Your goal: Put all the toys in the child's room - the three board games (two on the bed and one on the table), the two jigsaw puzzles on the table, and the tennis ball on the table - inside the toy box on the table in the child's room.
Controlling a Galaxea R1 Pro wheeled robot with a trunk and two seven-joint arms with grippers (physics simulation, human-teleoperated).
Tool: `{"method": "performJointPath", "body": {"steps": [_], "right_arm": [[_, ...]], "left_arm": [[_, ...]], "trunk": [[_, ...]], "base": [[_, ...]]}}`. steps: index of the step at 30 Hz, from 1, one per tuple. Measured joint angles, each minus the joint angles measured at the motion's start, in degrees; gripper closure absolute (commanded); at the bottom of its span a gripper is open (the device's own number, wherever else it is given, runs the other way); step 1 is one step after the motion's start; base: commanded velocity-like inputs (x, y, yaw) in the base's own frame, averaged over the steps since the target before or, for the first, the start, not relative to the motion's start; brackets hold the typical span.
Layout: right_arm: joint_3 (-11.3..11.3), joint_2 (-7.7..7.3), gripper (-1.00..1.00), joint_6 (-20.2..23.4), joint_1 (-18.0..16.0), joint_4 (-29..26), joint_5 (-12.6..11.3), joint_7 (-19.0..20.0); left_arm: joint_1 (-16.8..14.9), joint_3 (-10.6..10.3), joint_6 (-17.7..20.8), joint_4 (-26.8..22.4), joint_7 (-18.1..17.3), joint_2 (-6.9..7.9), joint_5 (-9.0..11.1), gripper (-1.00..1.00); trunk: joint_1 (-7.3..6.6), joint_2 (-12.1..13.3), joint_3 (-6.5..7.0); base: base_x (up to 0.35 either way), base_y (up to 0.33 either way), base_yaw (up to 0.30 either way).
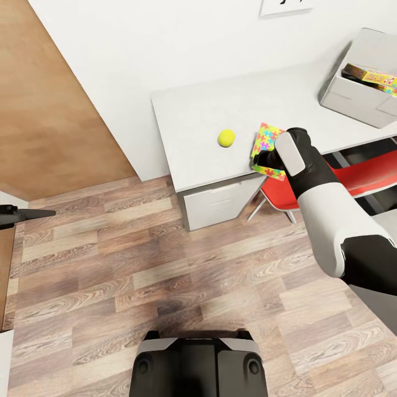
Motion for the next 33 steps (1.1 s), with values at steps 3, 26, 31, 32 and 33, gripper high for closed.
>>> {"method": "performJointPath", "body": {"steps": [3,26,31,32,33], "right_arm": [[-0.1,0.00,-1.00,0.0,-0.1,0.2,-0.1,0.0],[-0.3,-1.27,-1.00,0.0,-2.8,0.1,-1.3,0.1],[-0.3,-1.22,-1.00,0.0,-2.8,0.2,-1.3,0.1],[-0.3,-1.22,-1.00,0.0,-2.8,0.2,-1.3,0.1],[-0.3,-1.21,-1.00,0.0,-2.9,0.2,-1.3,0.2]], "left_arm": [[0.0,0.0,0.0,0.0,0.0,0.00,0.0,-1.00],[-0.1,0.1,0.0,0.0,0.0,-0.28,0.0,-1.00],[-0.1,0.1,0.0,0.0,0.0,-0.23,0.0,-1.00],[-0.1,0.1,0.0,0.0,0.0,-0.24,0.0,-1.00],[-0.1,0.1,0.0,0.0,0.0,-0.25,0.0,-1.00]], "trunk": [[0.00,0.0,0.00],[0.05,0.1,-0.01],[0.05,0.1,-0.01],[0.05,0.1,-0.01],[0.05,0.1,-0.01]], "base": [[0.000,0.000,0.000],[0.000,0.000,0.000],[0.000,0.000,0.000],[0.000,0.000,0.000],[0.000,0.000,0.000]]}}
